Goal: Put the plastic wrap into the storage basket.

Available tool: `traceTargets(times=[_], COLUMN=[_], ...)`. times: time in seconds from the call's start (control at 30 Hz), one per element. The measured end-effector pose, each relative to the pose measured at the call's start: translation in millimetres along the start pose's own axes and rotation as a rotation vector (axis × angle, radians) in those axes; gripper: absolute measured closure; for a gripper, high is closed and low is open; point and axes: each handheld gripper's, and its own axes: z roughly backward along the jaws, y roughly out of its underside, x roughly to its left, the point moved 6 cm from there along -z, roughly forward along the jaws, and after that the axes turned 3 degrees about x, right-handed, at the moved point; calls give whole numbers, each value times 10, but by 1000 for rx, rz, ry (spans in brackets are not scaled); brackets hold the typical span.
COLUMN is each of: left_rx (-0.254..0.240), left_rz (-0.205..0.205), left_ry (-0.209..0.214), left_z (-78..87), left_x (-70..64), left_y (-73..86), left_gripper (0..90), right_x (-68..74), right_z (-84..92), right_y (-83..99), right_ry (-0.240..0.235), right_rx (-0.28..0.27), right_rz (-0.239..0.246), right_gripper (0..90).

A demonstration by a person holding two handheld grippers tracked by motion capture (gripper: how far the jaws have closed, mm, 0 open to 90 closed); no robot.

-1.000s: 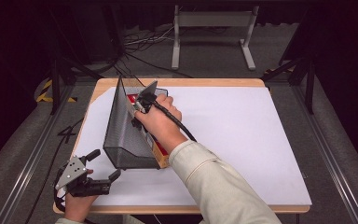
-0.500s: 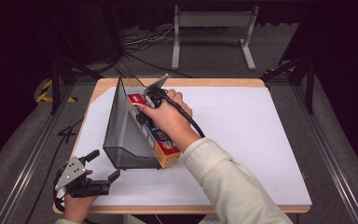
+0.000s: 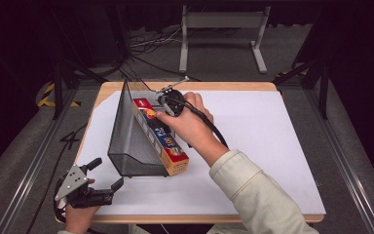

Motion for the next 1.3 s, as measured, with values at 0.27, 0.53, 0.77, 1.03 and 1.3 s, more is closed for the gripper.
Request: traceTargets(times=[0.27,0.53,0.77,1.03,1.3], left_rx=[7,10,10,14,17], left_rz=[-1,-3,-3,-3,4], left_ry=[0,3,6,8,4], left_z=[-10,-33,-66,-94,-116], left_x=[-6,-1,-8,-5,0], left_y=[2,-7,-19,-21,-21], left_gripper=[7,5,6,7,3], right_x=[-62,-237,-414,-617,-850], right_z=[227,536,811,1126,1366], right_y=[67,260,452,683,955], right_ry=[-44,-36,-7,8,7], right_rx=[-97,-141,-162,-204,-232], right_rz=[39,51,49,41,72], right_gripper=[185,185,180,176,166])
